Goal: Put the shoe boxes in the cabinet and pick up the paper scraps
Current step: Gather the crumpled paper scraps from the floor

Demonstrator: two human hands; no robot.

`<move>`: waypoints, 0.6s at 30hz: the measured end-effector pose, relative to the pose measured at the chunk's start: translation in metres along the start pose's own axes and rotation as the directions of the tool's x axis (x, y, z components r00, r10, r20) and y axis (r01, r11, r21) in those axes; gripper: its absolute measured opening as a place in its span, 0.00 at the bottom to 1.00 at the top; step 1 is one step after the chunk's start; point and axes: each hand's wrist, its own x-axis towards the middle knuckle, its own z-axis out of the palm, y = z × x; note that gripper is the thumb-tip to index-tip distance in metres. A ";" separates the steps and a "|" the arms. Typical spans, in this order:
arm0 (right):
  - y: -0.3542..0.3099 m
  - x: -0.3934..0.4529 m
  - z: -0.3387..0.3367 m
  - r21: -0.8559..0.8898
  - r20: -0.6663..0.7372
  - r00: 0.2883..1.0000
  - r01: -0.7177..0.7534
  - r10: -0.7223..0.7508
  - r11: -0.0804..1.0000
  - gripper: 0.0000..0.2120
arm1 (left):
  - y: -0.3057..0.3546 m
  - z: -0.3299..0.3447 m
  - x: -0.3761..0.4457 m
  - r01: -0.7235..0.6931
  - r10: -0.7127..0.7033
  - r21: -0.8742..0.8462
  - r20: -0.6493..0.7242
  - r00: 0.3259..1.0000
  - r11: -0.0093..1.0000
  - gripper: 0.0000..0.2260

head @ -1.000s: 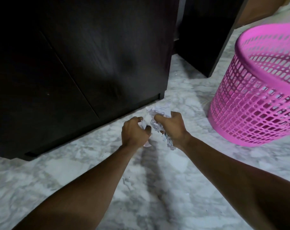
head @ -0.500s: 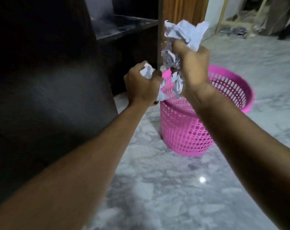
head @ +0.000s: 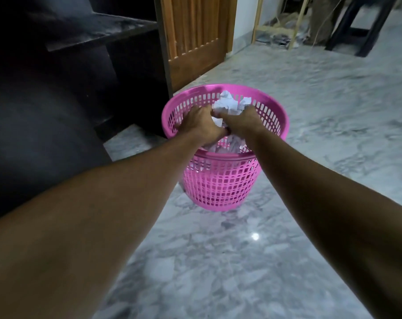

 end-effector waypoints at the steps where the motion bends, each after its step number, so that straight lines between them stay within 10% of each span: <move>1: 0.002 0.000 -0.001 -0.070 0.035 0.999 0.019 -0.017 0.997 0.40 | 0.000 0.001 0.000 -0.009 0.009 0.054 0.012 1.000 0.999 0.35; 7: -0.003 0.002 -0.007 -0.508 0.049 0.993 0.118 -0.108 0.854 0.38 | 0.008 0.001 0.000 -0.098 0.100 0.327 0.013 0.995 0.940 0.45; 13: -0.003 -0.016 -0.022 -0.494 -0.032 0.956 0.237 -0.291 0.836 0.35 | 0.001 -0.016 -0.009 -0.134 0.154 0.268 -0.054 0.987 0.954 0.43; 18: 0.015 -0.046 -0.053 -0.323 -0.272 0.892 0.269 -0.361 0.907 0.33 | -0.023 -0.026 -0.037 -0.006 -0.001 -0.017 -0.405 0.914 1.000 0.36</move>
